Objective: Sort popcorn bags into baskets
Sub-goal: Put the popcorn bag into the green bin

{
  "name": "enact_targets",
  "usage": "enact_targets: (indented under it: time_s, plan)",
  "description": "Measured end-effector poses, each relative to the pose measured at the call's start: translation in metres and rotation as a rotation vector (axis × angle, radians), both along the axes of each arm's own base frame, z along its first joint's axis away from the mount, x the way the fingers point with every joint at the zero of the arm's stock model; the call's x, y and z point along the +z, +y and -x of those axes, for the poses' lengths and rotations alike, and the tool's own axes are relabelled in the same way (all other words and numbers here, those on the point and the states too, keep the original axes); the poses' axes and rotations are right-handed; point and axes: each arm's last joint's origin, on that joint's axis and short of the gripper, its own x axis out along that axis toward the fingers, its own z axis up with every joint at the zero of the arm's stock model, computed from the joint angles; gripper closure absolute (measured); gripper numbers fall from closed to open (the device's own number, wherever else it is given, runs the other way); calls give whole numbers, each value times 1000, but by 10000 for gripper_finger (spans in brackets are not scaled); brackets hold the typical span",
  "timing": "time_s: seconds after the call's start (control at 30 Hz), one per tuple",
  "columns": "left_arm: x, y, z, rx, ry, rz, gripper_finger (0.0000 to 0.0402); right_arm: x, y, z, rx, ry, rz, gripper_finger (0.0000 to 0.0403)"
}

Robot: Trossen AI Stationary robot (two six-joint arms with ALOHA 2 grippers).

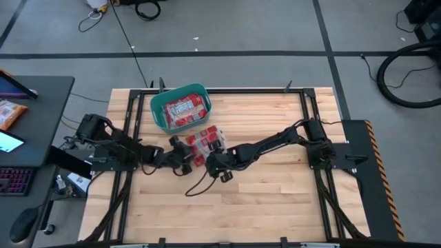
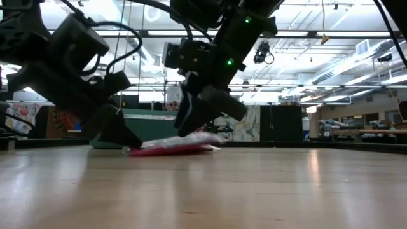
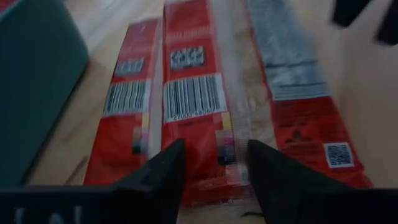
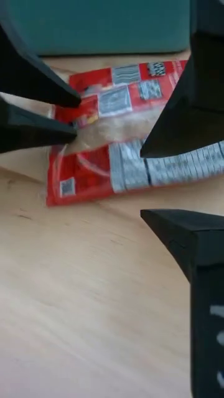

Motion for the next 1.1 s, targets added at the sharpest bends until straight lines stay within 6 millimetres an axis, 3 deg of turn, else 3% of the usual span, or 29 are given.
enact_targets:
  time_s: [0.3,0.53,0.77,0.9,1.1]
  plan:
    - [-4,4,3,47,37,25,258,-15,3,5,28,-49,62,252]
    - [-4,4,4,46,39,28,260,-35,-1,14,155,-50,269,252]
    - [-5,4,4,44,42,28,260,-43,-20,16,149,-82,398,255]
    - [-5,4,5,41,52,18,260,-41,-28,14,133,-103,405,284]
    - [-5,3,5,20,62,2,260,-40,-28,13,142,-106,407,359]
